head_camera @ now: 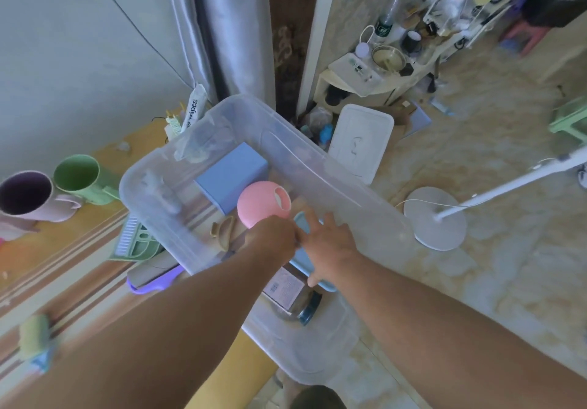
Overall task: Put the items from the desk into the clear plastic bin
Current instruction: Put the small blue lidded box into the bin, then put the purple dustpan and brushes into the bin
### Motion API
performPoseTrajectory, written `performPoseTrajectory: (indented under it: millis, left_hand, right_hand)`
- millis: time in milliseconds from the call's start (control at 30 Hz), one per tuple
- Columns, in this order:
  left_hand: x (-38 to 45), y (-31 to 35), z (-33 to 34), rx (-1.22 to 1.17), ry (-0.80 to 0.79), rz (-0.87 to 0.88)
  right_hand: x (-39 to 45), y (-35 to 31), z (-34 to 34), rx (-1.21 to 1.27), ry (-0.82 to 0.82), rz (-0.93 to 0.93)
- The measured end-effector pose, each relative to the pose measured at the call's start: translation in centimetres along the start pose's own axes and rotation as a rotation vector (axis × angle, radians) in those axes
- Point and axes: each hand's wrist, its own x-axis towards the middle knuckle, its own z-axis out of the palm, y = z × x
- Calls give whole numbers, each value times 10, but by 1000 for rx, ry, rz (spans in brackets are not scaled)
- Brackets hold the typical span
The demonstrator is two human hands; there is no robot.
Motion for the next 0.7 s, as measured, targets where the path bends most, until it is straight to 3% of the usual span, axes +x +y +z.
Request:
performPoseTrajectory:
  millis: [100,167,233,300,367,433,533,600,700]
  left_hand:
    - [-17,-6,-17,-7,-48,25]
    - [-45,-16,-39,-141,19,81]
    - [-87,-37,-56,-314,231,208]
    - [-133,-71,-58,-451,612,300]
    - [-169,-115,-42,-544,929,206]
    - [-188,-162,-14,-584,1020,-45]
    - [-180,-216,38,-480,817,-363]
    - [-164,-231,64,-401,568,-417]
    - [-135,-239,99,-390,301,-400]
  right_hand:
    - [4,-5,3,31,-3,14]
    - [5,-1,6,102,9,6]
    - [5,5,8,161,25,3]
    - [5,9,8,204,22,-4]
    - [4,9,2,265,46,-4]
    - [-1,-1,-12,354,188,-17]
    - [-17,-45,-45,599,568,-148]
    - [-37,-90,-71,740,764,-263]
    - [-72,-165,-92,799,884,-446]
